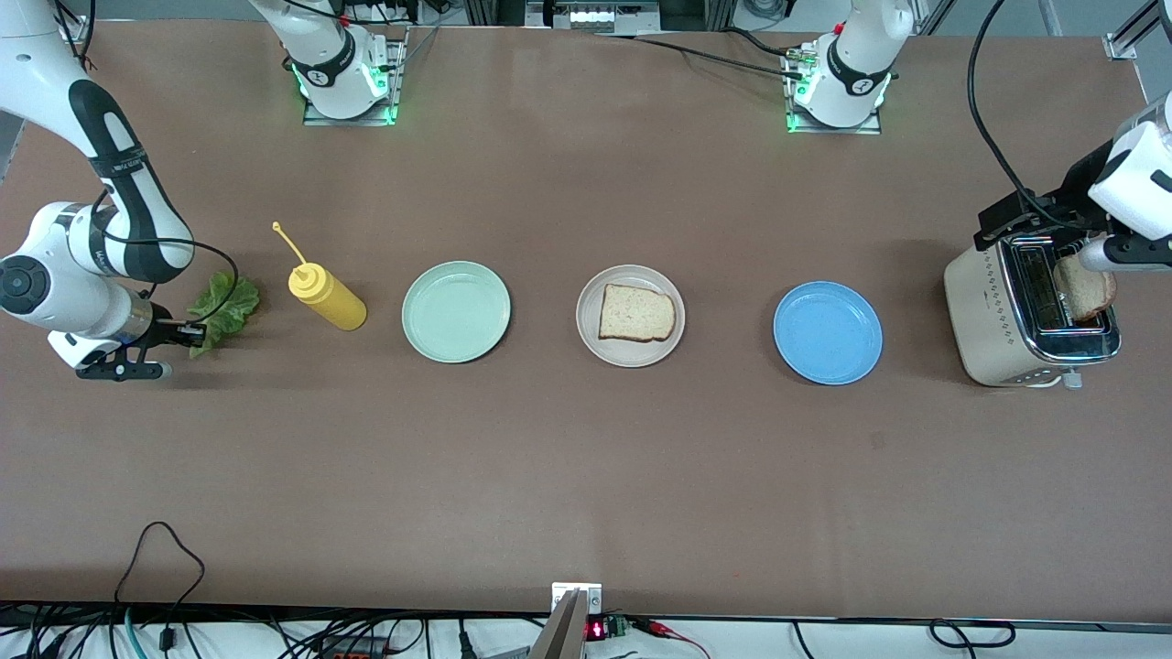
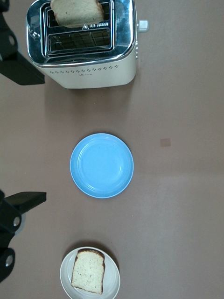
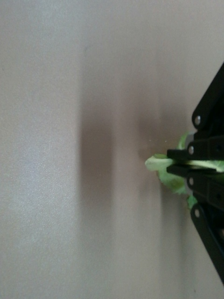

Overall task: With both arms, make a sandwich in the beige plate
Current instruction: 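Close the right gripper on the lettuce leaf stem, then lift the lettuce leaf up with the right gripper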

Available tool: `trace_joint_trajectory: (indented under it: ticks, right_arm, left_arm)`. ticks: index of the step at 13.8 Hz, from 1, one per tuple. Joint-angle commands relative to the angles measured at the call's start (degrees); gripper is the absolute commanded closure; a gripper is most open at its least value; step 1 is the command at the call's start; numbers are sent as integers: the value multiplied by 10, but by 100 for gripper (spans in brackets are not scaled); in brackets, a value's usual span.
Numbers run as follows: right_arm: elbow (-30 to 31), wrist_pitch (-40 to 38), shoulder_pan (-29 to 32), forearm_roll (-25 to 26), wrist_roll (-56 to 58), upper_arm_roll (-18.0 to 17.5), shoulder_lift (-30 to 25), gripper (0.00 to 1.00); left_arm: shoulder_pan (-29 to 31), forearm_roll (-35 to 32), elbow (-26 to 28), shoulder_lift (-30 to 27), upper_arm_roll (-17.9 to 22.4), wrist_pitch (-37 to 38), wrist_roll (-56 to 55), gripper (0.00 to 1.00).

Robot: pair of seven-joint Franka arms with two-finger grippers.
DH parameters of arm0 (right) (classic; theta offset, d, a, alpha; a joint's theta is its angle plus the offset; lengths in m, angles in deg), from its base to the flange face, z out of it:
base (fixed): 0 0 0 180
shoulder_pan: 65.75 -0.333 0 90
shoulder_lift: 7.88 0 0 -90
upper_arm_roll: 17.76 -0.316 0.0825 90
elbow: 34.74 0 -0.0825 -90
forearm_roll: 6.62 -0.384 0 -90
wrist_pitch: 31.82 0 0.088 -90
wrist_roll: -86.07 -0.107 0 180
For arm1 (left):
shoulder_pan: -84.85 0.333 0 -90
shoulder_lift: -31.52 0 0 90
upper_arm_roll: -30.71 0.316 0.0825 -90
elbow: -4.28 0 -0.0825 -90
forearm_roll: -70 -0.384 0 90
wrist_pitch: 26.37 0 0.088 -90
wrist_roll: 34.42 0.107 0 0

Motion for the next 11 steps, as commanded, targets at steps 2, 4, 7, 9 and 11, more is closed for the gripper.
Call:
trace_joint_trajectory:
  ticks: [2, 4, 7, 9, 11]
  right_arm:
    - [2, 6, 2, 21, -6, -3, 1, 100]
    - [1, 1, 3, 20, 2, -3, -5, 100]
    - [1, -41, 9, 17, 55, -16, -50, 100]
    - [-3, -101, 10, -2, 71, -31, -89, 100]
    - [-4, -153, 10, -89, 134, -34, -127, 100]
  left_arm:
    - [0, -13, -9, -2, -6, 15, -4, 0]
    - [5, -12, -9, -3, -3, 18, 23, 0]
    - [6, -10, -11, -3, -2, 33, 26, 0]
    - [6, -11, -11, -4, -2, 33, 11, 0]
    - [4, -13, -11, -3, -9, 36, 8, 0]
